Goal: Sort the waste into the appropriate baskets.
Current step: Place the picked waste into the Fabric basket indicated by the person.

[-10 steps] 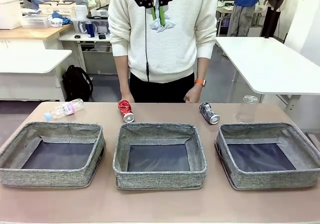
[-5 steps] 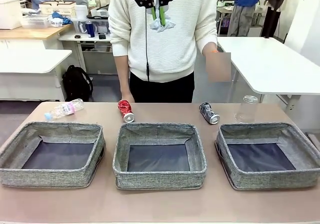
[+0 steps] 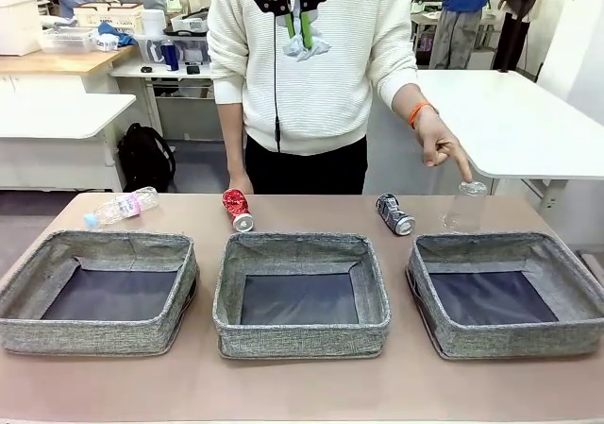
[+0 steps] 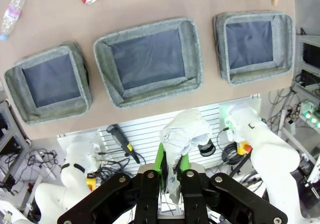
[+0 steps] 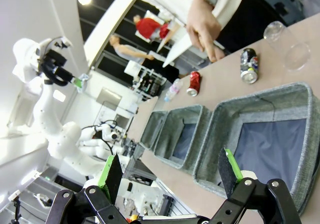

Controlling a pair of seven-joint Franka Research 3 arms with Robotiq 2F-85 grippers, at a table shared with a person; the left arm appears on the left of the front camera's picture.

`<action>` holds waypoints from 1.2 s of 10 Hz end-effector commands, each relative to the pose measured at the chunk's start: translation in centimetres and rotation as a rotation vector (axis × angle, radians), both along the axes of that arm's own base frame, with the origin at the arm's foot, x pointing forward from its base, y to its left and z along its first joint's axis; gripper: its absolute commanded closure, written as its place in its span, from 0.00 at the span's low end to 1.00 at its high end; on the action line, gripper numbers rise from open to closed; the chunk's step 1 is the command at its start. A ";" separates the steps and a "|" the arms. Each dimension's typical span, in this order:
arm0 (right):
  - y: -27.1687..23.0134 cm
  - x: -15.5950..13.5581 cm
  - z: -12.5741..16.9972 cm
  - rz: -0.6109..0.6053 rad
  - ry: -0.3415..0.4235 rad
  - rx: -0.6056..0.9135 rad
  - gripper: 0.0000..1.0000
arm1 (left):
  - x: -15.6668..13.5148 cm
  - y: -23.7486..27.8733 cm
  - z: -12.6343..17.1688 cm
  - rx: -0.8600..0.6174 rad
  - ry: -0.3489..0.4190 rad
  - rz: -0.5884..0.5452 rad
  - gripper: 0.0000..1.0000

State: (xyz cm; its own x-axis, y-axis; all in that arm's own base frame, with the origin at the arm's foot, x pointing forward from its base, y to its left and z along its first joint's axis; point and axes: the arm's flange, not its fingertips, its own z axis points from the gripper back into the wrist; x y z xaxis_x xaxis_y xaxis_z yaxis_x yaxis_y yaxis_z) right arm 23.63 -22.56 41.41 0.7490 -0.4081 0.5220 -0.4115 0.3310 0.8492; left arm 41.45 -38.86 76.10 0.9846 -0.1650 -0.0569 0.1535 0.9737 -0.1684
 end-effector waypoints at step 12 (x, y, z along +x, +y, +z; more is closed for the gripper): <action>-17.4 -10.3 1.0 -0.187 -0.030 -0.028 0.00 | -5.6 -11.0 -21.7 -0.311 -0.272 -0.158 0.89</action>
